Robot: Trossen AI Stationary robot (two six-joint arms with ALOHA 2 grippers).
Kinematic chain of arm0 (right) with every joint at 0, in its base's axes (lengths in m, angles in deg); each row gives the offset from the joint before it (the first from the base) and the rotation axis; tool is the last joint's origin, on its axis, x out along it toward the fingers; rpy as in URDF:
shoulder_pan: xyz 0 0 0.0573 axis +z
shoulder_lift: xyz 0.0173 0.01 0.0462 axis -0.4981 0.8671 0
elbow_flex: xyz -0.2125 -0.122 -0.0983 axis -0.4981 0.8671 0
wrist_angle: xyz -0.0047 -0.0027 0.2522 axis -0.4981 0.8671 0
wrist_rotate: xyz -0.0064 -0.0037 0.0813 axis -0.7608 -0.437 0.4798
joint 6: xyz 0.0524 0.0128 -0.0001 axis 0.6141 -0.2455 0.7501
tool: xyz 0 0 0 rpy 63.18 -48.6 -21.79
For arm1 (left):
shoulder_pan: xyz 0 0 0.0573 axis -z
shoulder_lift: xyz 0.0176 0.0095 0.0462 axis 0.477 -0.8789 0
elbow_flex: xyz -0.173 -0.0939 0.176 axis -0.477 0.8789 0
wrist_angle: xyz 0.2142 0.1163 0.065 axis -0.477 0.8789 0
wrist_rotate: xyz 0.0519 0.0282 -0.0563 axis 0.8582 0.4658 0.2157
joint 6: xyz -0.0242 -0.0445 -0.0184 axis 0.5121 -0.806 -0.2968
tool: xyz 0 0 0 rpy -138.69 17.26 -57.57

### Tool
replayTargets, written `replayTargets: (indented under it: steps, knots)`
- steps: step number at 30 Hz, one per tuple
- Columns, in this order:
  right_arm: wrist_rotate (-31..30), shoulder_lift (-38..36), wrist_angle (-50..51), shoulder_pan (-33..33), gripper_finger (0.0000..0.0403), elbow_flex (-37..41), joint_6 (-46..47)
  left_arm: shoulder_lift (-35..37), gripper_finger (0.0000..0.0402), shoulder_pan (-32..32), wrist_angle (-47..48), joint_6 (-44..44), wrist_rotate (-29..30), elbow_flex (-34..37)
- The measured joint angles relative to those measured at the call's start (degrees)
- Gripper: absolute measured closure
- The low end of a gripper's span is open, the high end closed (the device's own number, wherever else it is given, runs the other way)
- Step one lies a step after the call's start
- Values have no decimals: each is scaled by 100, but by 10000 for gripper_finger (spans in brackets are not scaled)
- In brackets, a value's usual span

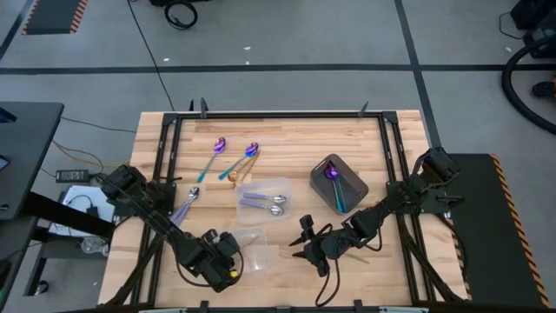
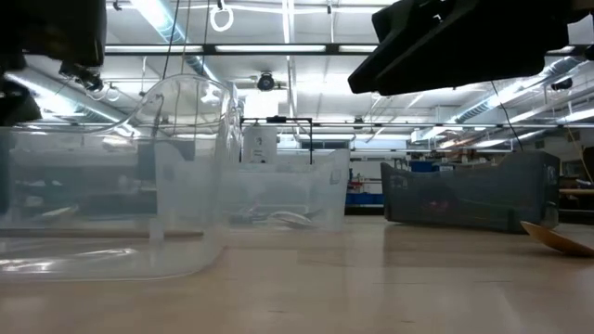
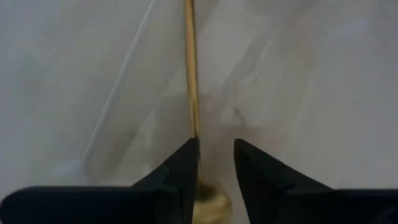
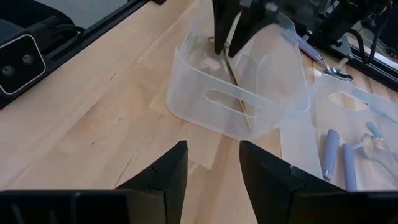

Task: Sort silverware by color (type)
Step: Put the blue spoon into the black transparent bin

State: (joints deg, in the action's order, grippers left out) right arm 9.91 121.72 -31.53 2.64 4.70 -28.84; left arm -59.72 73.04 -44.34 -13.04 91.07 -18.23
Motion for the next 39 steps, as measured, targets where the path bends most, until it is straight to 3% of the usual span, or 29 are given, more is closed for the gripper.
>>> replayTargets:
  steps: [4,17,21,29,35,39]
  knots:
    - [4,0,-18,0,247,0,1,371,286,-7,124,70,154,-2]
    - [616,0,-17,-89,247,0,306,1303,286,-475,883,230,1647,-2]
    - [608,0,125,-140,247,0,730,1322,286,-853,1034,811,1674,-2]
    - [582,0,279,60,247,0,1171,1322,286,-1630,2490,855,1645,-2]
    - [279,0,318,289,247,0,1225,1319,286,-2061,3008,1429,1020,279]
    - [249,0,370,385,247,0,1331,1319,286,-2351,3081,1713,948,636]
